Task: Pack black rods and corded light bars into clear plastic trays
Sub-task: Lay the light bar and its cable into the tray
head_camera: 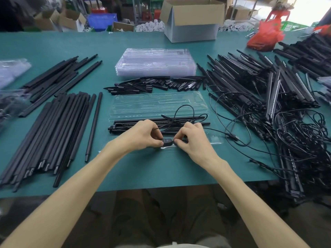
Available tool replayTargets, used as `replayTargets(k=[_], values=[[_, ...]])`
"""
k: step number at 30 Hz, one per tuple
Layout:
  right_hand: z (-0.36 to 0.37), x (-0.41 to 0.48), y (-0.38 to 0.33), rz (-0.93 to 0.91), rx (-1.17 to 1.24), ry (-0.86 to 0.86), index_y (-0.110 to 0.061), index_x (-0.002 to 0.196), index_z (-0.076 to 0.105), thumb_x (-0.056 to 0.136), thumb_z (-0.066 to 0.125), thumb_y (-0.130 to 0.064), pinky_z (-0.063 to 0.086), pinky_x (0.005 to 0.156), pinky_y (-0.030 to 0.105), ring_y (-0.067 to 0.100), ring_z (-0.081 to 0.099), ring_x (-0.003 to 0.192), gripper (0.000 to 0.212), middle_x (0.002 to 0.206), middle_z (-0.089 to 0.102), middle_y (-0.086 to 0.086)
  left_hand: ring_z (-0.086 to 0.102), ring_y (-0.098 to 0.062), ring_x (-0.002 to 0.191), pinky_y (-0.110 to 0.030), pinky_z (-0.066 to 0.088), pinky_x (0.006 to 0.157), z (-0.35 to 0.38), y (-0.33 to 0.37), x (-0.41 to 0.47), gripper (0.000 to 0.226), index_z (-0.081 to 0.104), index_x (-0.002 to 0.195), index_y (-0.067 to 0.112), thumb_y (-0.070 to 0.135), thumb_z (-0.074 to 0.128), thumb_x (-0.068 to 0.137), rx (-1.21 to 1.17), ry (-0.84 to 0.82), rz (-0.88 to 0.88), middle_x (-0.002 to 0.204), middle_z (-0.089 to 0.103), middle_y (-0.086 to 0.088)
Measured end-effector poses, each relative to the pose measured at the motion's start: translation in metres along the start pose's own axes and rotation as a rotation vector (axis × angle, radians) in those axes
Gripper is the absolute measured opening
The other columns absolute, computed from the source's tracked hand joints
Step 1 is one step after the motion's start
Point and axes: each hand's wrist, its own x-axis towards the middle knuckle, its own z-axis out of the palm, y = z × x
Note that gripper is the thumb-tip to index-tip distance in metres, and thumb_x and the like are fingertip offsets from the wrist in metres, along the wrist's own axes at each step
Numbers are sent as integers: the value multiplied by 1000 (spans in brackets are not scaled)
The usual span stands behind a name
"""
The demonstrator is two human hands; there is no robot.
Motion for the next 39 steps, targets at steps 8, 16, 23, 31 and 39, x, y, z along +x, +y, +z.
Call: replayTargets(k=[8,16,23,31,39], values=[[0,4,3,5,9,-21,-18,88,71,92,71,-19,40,87,24,14,37,98,5,92,57,-8,67,-1,70,-20,54,67,-7,3,2,17,74,77,22,26,90,72,-32,-35,-14,73,74,10],[5,5,6,0,23,3,-17,87,71,92,71,-17,40,86,25,13,36,96,5,89,55,-10,60,4,58,-12,43,52,-9,7,10,18,72,70,22,23,90,70,35,-81,-26,67,72,11],[-3,-1,4,-62,-119,-8,-23,99,70,97,64,-28,46,87,32,14,45,101,8,107,58,-16,67,-4,72,-30,57,70,-5,8,6,18,71,73,23,25,89,70,97,-27,-12,73,72,11],[-29,-12,18,-78,0,48,-24,106,68,99,61,-19,48,82,22,-1,57,92,11,101,59,-19,57,4,60,-21,41,57,-2,1,4,33,71,77,26,58,76,78,56,46,-16,66,69,15],[-19,-21,21,-88,-112,-11,-18,112,69,101,56,-17,48,90,31,11,59,102,17,108,68,-8,60,-7,62,-29,46,65,5,18,19,25,66,89,16,30,51,103,-50,251,-23,73,66,8]])
